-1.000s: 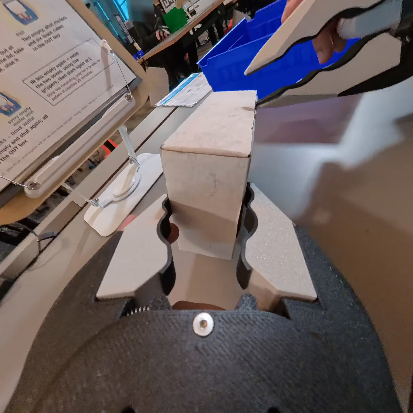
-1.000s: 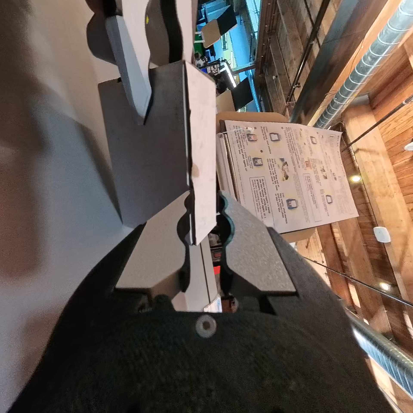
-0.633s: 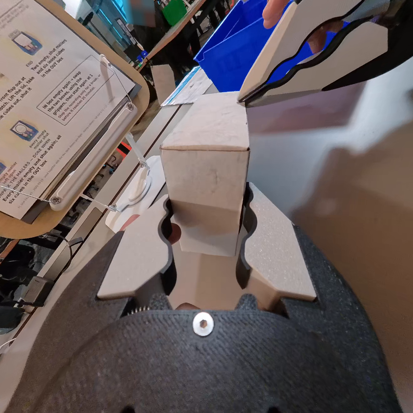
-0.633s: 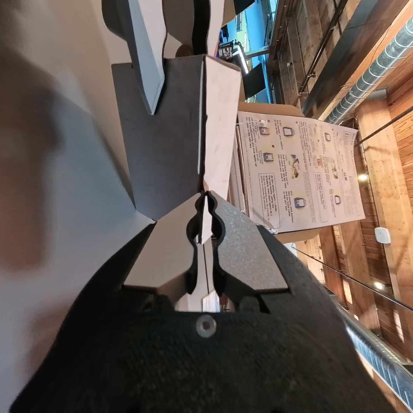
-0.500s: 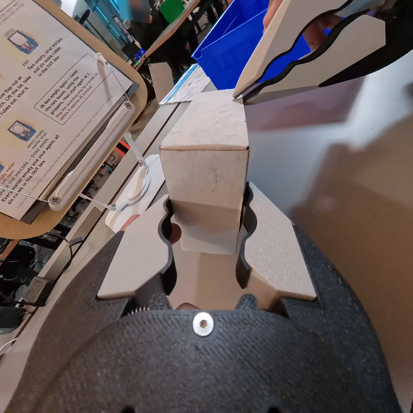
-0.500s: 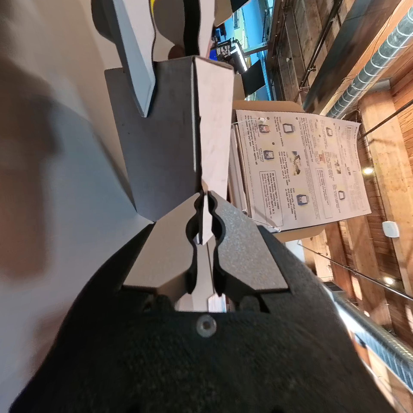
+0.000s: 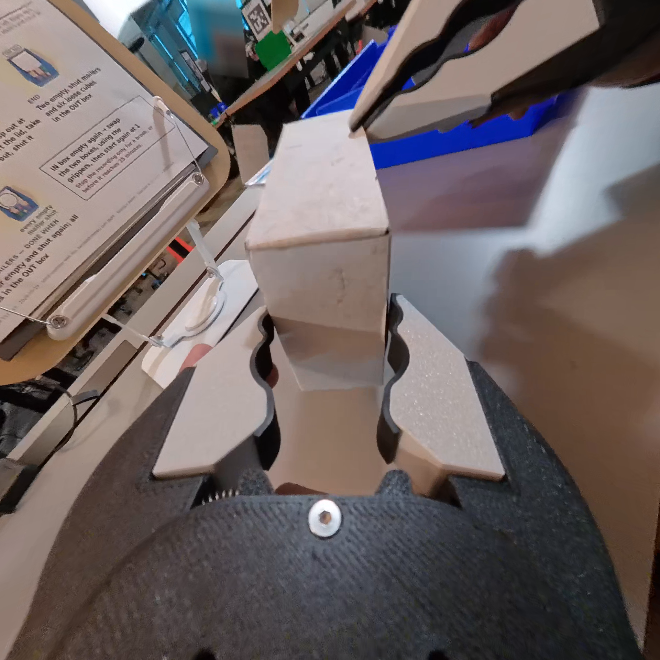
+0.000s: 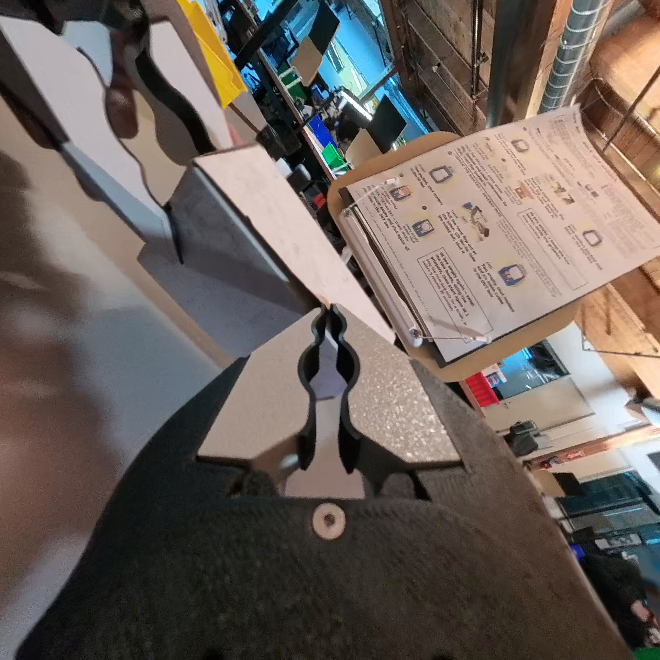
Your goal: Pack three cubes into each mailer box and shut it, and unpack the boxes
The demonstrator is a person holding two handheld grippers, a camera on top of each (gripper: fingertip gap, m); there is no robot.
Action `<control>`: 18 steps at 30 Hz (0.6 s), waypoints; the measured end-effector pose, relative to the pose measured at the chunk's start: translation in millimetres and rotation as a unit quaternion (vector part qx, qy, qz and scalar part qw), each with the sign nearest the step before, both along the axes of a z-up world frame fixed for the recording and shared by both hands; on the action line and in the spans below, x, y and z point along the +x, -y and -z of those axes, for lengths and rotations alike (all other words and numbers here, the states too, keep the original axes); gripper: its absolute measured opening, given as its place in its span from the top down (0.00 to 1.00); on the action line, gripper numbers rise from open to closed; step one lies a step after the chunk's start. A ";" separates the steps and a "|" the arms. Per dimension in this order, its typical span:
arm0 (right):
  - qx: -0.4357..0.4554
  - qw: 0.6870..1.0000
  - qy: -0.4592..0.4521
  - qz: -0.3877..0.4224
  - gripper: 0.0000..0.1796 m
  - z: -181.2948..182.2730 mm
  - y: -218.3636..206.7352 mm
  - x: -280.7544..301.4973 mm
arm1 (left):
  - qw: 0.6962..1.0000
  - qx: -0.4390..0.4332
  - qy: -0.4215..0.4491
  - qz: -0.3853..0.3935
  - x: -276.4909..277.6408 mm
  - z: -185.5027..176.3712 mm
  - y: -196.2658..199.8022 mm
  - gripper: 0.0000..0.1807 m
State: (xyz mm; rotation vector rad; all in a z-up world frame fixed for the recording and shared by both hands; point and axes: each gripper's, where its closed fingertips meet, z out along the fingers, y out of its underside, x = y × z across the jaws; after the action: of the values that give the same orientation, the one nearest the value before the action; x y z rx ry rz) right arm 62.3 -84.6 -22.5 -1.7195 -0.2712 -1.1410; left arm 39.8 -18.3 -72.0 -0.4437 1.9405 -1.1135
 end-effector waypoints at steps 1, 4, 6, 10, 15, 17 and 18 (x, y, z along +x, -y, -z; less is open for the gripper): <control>-0.006 1.000 0.001 -0.009 1.00 1.9 -2.0 -3.4 | 1.000 -0.016 0.011 -0.003 1.4 -3.6 0.2 0.63; -0.047 0.998 0.002 -0.041 1.00 17.3 -12.9 -16.1 | 0.998 -0.066 0.008 0.010 0.2 -11.1 5.5 0.56; -0.062 0.997 0.021 -0.042 1.00 20.7 -17.1 -19.3 | 0.995 -0.090 -0.023 0.032 -4.3 -8.8 11.4 0.65; -0.052 0.997 0.000 -0.058 1.00 21.5 -16.8 -20.1 | 0.994 -0.102 -0.032 0.026 -0.9 -7.1 7.9 0.60; -0.054 0.996 0.001 -0.064 1.00 22.7 -17.2 -21.8 | 0.990 -0.128 -0.054 0.008 6.4 1.9 -3.9 0.46; -0.056 0.996 0.004 -0.065 1.00 22.9 -16.9 -22.1 | 0.987 -0.133 -0.090 0.008 7.1 10.6 -6.2 0.42; -0.055 0.996 0.004 -0.066 1.00 22.9 -16.7 -22.3 | 0.985 -0.138 -0.105 0.005 8.0 12.3 -6.9 0.41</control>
State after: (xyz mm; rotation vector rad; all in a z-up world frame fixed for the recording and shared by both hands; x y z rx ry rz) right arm 40.0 -67.8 -45.4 -1.7655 -0.4549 -1.0531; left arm 47.8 -11.5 -84.4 -0.7268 1.9739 -1.3973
